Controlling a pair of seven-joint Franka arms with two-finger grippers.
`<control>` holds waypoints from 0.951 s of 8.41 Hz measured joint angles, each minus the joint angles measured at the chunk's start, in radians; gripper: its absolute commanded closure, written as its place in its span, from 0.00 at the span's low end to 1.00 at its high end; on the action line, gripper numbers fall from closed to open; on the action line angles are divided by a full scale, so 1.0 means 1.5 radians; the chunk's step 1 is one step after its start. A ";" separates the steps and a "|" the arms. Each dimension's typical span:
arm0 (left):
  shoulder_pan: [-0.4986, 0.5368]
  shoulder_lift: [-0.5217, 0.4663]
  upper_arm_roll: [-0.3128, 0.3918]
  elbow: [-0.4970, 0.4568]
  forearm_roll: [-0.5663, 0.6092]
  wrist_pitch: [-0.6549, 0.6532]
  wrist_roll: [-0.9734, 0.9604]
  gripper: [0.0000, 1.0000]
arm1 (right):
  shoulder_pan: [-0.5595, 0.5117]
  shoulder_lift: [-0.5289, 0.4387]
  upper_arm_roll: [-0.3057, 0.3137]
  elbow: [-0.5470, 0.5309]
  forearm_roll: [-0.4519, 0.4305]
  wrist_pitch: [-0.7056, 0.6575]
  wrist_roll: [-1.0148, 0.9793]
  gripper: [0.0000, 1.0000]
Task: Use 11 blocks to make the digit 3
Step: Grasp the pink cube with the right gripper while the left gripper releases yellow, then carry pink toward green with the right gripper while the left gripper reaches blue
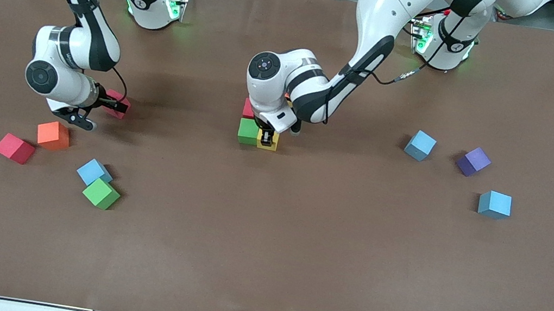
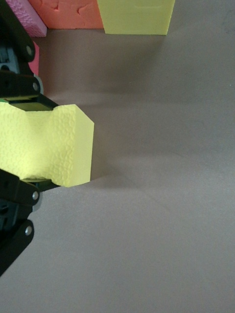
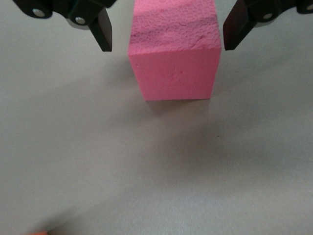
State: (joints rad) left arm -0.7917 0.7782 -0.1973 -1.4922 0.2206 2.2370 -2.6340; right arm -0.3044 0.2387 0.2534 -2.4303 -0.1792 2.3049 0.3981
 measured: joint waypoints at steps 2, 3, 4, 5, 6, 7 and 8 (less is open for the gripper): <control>0.001 0.004 0.000 0.003 0.000 0.012 -0.005 0.00 | 0.000 0.004 0.000 0.000 0.000 -0.003 -0.027 0.91; 0.002 0.003 0.001 0.013 0.000 0.013 -0.010 0.00 | 0.000 0.003 0.000 0.002 0.001 -0.007 -0.050 0.98; 0.006 -0.004 0.003 0.023 0.001 0.010 -0.010 0.00 | -0.001 0.003 0.000 0.002 0.001 -0.011 -0.061 0.99; 0.015 -0.021 0.005 0.028 0.003 -0.005 -0.006 0.00 | -0.001 0.003 0.001 0.003 0.001 -0.014 -0.064 0.99; 0.029 -0.045 0.006 0.029 0.005 -0.024 0.014 0.00 | -0.001 0.003 0.002 0.011 0.007 -0.025 -0.065 0.99; 0.048 -0.068 0.006 0.028 0.006 -0.038 0.047 0.00 | 0.000 0.002 0.009 0.038 0.016 -0.048 -0.070 0.99; 0.072 -0.089 0.007 0.023 0.007 -0.060 0.101 0.00 | 0.005 0.000 0.024 0.091 0.022 -0.084 -0.072 0.99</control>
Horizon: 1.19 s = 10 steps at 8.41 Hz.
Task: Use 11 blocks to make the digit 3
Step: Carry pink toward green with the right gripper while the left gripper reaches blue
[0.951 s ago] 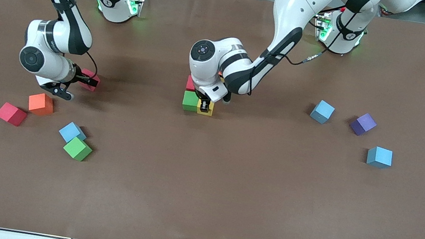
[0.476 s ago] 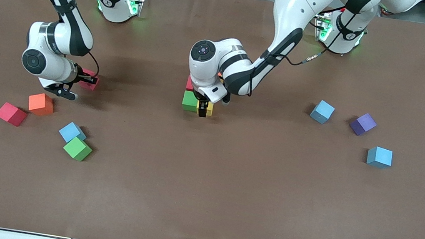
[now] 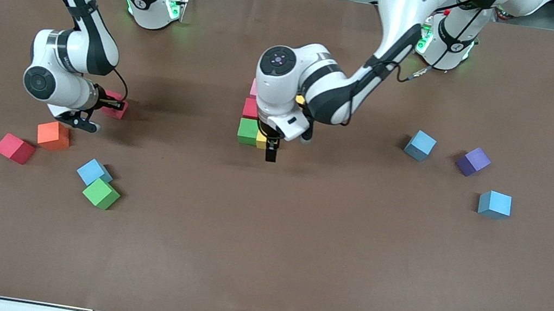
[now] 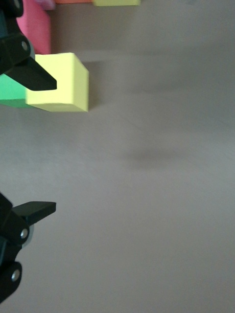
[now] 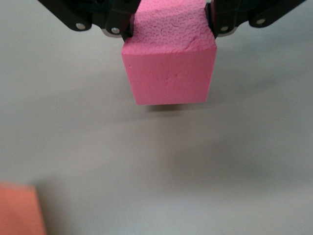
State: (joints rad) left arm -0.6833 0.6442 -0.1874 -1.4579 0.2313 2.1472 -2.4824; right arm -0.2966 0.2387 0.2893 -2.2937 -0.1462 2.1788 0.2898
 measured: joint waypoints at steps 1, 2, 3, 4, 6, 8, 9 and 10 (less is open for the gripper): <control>0.025 -0.024 0.000 -0.020 0.000 -0.021 0.063 0.00 | 0.009 -0.002 0.018 0.062 0.015 -0.031 -0.001 0.99; 0.057 -0.052 -0.001 -0.054 0.000 -0.027 0.125 0.00 | 0.024 -0.005 0.037 0.113 0.032 -0.043 -0.001 0.99; 0.094 -0.079 -0.001 -0.088 0.000 -0.028 0.185 0.00 | 0.048 -0.005 0.047 0.152 0.052 -0.047 -0.001 0.99; 0.132 -0.102 -0.002 -0.120 0.001 -0.028 0.247 0.00 | 0.076 -0.005 0.049 0.183 0.080 -0.044 -0.001 0.99; 0.205 -0.134 -0.002 -0.163 0.001 -0.028 0.372 0.00 | 0.141 0.012 0.051 0.225 0.127 0.012 0.001 0.99; 0.269 -0.142 -0.003 -0.173 0.001 -0.028 0.498 0.00 | 0.219 0.067 0.051 0.232 0.131 0.133 0.040 1.00; 0.303 -0.143 -0.003 -0.175 0.001 -0.028 0.568 0.00 | 0.257 0.101 0.048 0.237 0.129 0.175 0.059 0.99; 0.334 -0.144 -0.003 -0.178 0.001 -0.028 0.637 0.00 | 0.291 0.128 0.037 0.252 0.121 0.190 0.073 0.98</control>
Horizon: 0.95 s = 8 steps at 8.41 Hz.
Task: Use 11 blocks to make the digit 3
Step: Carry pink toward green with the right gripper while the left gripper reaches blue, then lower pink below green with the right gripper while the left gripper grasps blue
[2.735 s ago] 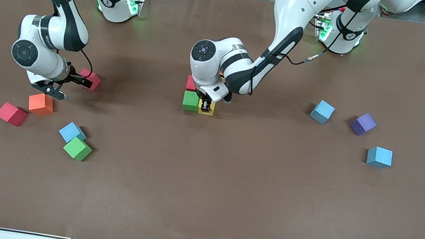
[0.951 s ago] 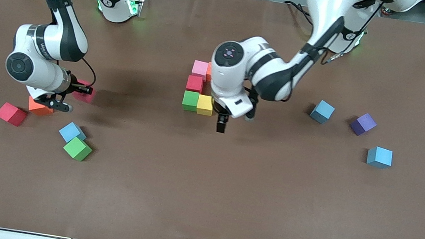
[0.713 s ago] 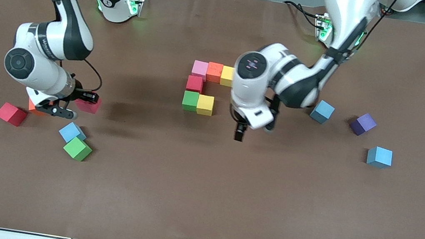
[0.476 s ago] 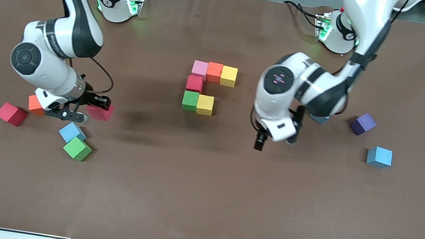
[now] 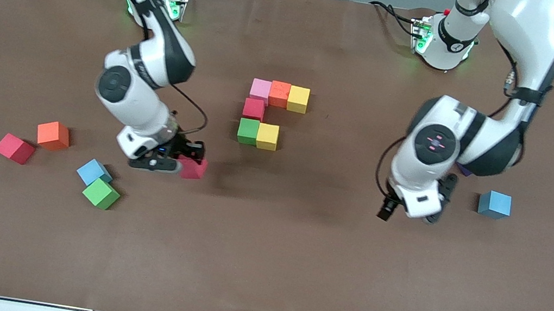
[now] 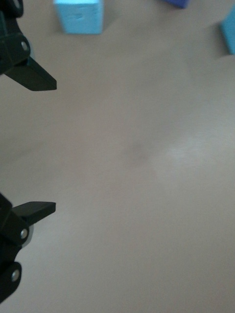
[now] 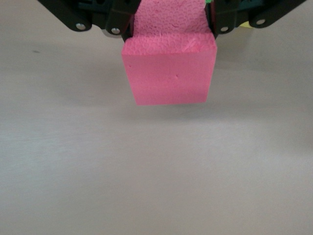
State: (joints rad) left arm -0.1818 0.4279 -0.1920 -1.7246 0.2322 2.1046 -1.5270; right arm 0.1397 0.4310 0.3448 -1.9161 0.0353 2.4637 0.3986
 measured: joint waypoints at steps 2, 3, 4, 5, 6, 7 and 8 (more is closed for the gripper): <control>0.054 -0.004 -0.002 -0.010 0.000 0.000 0.144 0.00 | 0.073 0.034 -0.043 0.044 -0.026 0.000 0.029 0.98; 0.085 -0.005 -0.008 -0.016 0.000 0.000 0.220 0.00 | 0.107 0.045 -0.065 0.059 -0.029 -0.007 0.044 0.98; 0.124 -0.006 -0.021 -0.022 0.000 0.000 0.296 0.00 | 0.144 0.056 -0.090 0.071 -0.030 -0.027 0.075 0.98; 0.174 -0.006 -0.041 -0.023 0.000 0.000 0.380 0.00 | 0.186 0.072 -0.117 0.096 -0.034 -0.071 0.118 0.98; 0.223 -0.007 -0.063 -0.024 -0.019 0.000 0.451 0.00 | 0.213 0.092 -0.131 0.130 -0.037 -0.114 0.152 0.99; 0.263 -0.008 -0.077 -0.025 -0.047 0.000 0.523 0.00 | 0.225 0.108 -0.134 0.155 -0.038 -0.136 0.179 0.99; 0.286 -0.008 -0.080 -0.026 -0.062 0.000 0.588 0.00 | 0.234 0.117 -0.135 0.165 -0.041 -0.141 0.202 0.99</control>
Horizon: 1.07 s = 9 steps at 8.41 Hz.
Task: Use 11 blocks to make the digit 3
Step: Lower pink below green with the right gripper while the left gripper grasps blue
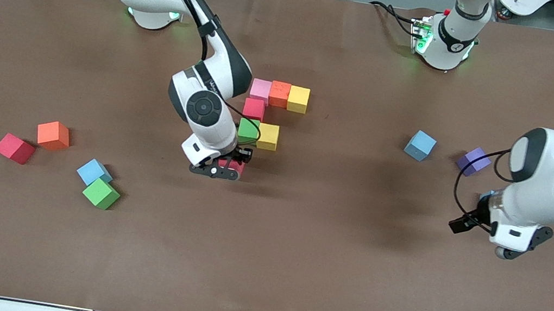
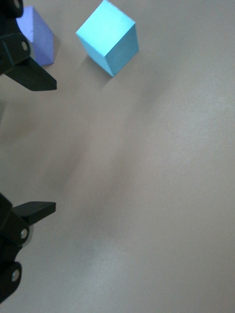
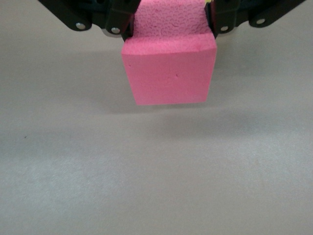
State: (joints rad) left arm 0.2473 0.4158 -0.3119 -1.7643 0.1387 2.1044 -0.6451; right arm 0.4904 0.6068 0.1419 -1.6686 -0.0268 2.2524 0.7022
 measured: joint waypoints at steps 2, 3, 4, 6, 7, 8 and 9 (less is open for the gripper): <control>0.010 -0.001 0.000 -0.011 -0.003 0.000 0.092 0.00 | 0.016 0.014 -0.001 0.002 -0.010 -0.002 0.048 0.99; 0.020 -0.001 0.000 -0.019 -0.003 0.000 0.147 0.00 | 0.023 0.020 -0.001 0.003 -0.012 -0.004 0.063 0.99; 0.036 -0.002 0.000 -0.026 -0.003 0.000 0.202 0.00 | 0.027 0.023 -0.001 0.003 -0.012 -0.009 0.068 0.99; 0.061 -0.002 0.000 -0.040 0.029 0.000 0.264 0.00 | 0.027 0.023 -0.002 0.005 -0.013 -0.029 0.071 0.99; 0.064 -0.003 -0.001 -0.048 0.066 0.001 0.282 0.00 | 0.028 0.023 -0.003 0.005 -0.013 -0.035 0.072 0.98; 0.069 -0.003 -0.001 -0.056 0.092 0.003 0.306 0.00 | 0.028 0.023 -0.003 0.005 -0.013 -0.035 0.072 0.98; 0.081 -0.003 -0.001 -0.064 0.100 0.012 0.337 0.00 | 0.029 0.024 -0.003 0.005 -0.013 -0.036 0.072 0.98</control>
State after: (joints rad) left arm 0.3686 0.4109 -0.3131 -1.8597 0.2894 2.1225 -0.1391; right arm 0.5343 0.6426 0.1376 -1.6608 -0.0462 2.1981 0.8104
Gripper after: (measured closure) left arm 0.000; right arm 0.471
